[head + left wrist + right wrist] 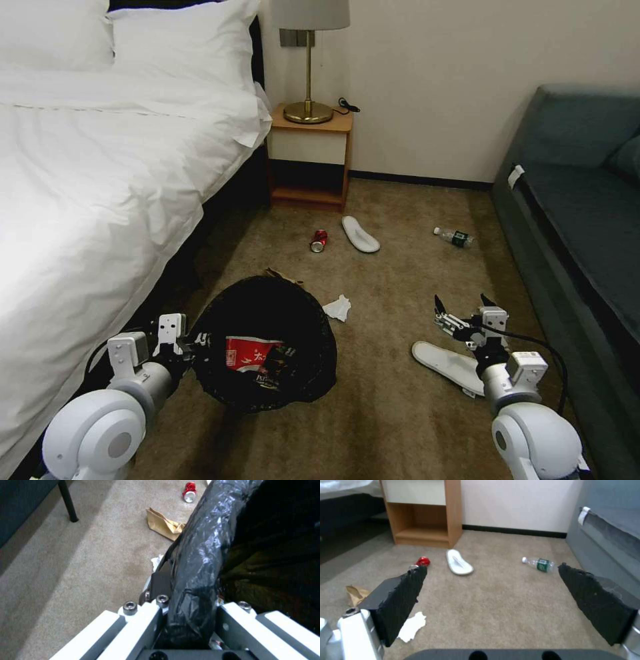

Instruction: Pick up the trash bin, then pick up the garbage on the floor and place it into the trash bin.

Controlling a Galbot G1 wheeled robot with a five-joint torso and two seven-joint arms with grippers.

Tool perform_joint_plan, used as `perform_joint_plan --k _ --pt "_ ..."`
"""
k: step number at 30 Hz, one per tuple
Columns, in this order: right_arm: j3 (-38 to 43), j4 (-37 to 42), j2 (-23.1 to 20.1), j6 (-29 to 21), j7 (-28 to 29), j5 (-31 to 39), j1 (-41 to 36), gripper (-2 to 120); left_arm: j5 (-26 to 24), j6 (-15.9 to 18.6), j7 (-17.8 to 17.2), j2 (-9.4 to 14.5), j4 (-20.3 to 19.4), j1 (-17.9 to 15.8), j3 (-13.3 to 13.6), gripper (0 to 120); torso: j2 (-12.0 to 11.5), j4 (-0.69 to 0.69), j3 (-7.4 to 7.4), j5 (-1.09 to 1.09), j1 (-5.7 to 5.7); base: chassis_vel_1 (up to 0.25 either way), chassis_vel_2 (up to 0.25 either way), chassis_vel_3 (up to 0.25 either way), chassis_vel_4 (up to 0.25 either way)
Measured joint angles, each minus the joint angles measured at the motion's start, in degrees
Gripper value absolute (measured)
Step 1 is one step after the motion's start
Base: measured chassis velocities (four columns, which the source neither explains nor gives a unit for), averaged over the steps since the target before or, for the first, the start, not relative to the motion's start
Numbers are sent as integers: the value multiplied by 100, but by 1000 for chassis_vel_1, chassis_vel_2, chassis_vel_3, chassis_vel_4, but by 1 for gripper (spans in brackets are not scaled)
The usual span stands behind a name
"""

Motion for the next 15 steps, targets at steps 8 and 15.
perform_joint_plan --k 8,15 --pt "10 43 -2 -214 105 229 15 100 -35 0 19 63 3 -104 -30 2 0 1 0 0 0 0 0 0 0" --pt "-4 53 -10 -225 94 225 2 100 -94 0 5 79 -6 -183 -60 2 0 0 0 0 0 0 0 0 0"
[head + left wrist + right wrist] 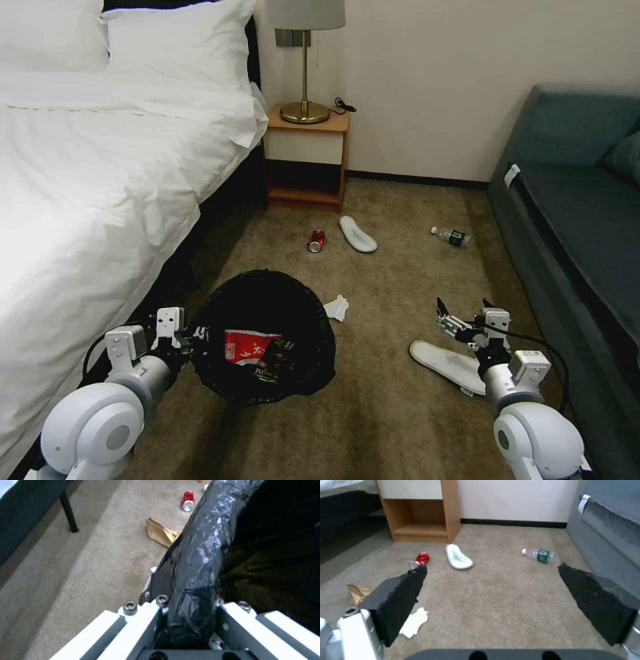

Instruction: Pick up the trash bin, then pick up the garbage on the floor and place it into the trash bin.

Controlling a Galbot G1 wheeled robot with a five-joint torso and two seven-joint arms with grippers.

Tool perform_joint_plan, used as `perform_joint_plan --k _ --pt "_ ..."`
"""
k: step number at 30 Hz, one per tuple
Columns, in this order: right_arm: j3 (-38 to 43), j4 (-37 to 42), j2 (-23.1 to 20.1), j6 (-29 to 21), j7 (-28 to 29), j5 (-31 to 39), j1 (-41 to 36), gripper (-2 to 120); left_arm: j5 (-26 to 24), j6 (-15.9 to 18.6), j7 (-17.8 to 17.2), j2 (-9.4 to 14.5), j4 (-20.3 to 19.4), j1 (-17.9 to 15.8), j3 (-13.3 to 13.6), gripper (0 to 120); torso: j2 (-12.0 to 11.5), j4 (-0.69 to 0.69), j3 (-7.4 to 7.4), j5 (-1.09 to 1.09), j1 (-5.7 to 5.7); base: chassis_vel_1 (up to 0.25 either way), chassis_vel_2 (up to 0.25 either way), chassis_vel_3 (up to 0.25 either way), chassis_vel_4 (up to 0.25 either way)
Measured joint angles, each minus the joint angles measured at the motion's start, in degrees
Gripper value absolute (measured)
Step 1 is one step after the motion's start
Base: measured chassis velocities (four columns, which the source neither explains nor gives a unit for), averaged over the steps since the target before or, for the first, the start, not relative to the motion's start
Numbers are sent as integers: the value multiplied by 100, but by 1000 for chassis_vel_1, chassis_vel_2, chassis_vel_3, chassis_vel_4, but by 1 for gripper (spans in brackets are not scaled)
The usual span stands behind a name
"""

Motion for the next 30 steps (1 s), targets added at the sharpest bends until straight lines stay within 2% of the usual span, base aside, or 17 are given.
perform_joint_plan --k 16,24,30 --pt "-92 -30 -51 -9 -4 -17 -28 100 -495 0 -318 127 54 -414 -49 2 0 0 1 1 0 -71 66 75 -69" --pt "-99 -66 -91 -40 -4 17 -7 100 -512 -1 -332 125 65 -434 -70 2 0 0 0 0 0 -60 65 65 -82" --pt "-77 -71 -100 -52 20 30 -24 100 -233 -1 -266 68 94 -359 -8 2 0 0 0 0 0 -74 69 72 -67"
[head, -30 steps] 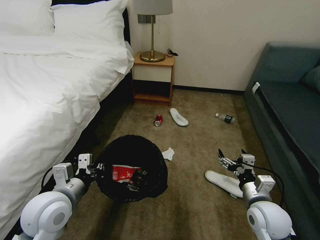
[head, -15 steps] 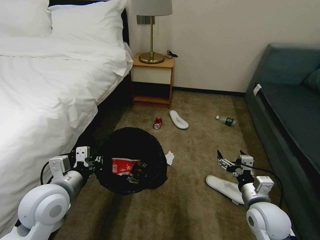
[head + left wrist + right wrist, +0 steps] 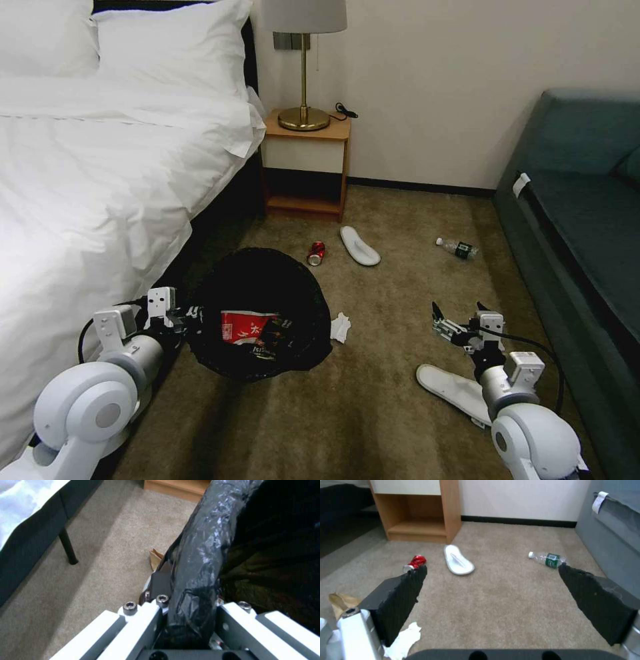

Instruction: Pick up the trash bin, then pick up the garbage on the floor and place it into the trash bin.

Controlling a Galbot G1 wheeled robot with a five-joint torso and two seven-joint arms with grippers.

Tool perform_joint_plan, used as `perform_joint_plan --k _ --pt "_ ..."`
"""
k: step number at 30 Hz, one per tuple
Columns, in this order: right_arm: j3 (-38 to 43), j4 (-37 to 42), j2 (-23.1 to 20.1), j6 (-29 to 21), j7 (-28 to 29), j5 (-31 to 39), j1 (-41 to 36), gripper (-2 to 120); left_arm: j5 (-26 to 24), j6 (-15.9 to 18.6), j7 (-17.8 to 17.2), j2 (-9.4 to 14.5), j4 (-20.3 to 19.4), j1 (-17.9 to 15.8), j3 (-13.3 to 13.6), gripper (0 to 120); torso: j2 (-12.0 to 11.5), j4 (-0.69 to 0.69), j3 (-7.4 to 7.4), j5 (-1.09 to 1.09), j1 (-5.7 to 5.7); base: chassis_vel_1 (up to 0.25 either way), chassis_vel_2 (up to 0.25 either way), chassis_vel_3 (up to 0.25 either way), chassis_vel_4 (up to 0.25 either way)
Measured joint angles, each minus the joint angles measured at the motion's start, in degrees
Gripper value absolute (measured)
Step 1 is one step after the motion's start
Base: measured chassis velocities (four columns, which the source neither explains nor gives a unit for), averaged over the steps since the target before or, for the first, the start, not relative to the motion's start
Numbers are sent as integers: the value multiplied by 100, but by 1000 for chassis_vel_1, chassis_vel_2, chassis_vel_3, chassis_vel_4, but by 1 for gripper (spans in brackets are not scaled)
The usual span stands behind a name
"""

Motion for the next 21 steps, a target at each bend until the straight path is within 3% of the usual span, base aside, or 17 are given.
perform_joint_plan --k 8,21 --pt "0 97 -6 -152 195 59 -12 100 101 0 37 23 -55 56 1 2 0 0 0 0 0 -74 52 51 -83" --pt "190 68 65 -332 488 98 -63 100 81 0 44 36 -188 158 -31 2 0 0 0 0 -1 -84 -12 -16 -94"
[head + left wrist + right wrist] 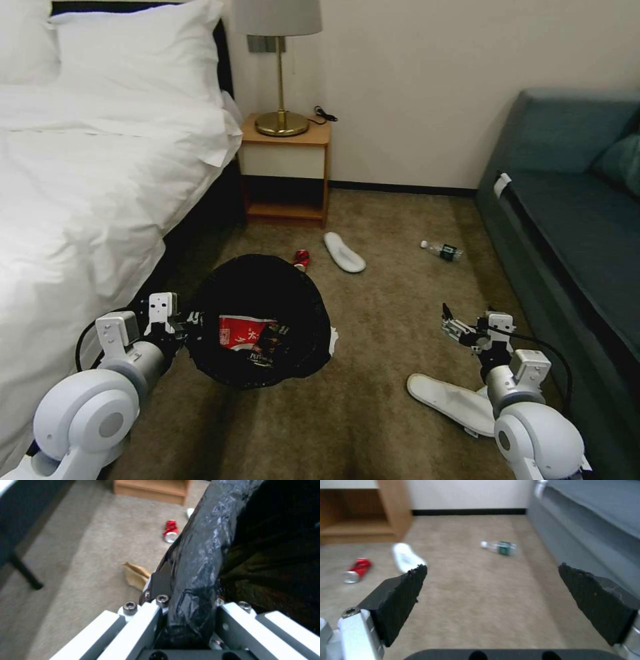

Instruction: Pick up the trash bin, then pick up the garbage on the floor and place it into the trash bin.

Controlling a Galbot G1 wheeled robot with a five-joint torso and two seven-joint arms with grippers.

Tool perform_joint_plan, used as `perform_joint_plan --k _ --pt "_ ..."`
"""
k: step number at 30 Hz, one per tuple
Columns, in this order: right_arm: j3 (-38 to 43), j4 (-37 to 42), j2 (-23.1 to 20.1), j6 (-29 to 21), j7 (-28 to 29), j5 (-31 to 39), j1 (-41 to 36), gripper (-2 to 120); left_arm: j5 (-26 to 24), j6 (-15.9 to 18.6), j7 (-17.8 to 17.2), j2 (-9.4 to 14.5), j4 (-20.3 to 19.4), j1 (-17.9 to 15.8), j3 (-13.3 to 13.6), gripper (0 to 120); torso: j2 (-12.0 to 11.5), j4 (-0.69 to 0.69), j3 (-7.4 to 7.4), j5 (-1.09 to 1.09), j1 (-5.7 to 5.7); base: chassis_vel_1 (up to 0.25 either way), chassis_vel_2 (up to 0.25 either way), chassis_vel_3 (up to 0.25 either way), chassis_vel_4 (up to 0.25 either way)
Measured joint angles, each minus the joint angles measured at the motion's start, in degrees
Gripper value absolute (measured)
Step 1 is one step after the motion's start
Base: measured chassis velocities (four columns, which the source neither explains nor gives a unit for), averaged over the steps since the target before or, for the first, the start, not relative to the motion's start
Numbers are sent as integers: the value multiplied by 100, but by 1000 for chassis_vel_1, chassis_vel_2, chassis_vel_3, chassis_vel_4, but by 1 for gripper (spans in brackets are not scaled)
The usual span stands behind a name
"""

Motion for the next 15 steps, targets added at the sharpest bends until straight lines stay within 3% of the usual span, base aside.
perform_joint_plan --k 11,15 --pt "332 -56 -41 5 20 29 -153 100 -73 0 2 24 -91 175 -141 2 0 -4 0 0 0 -143 -71 -57 -141" --pt "327 -97 -30 2 -37 74 -156 100 -214 0 -55 113 -122 236 -254 2 0 -1 0 0 0 -65 19 6 -62"
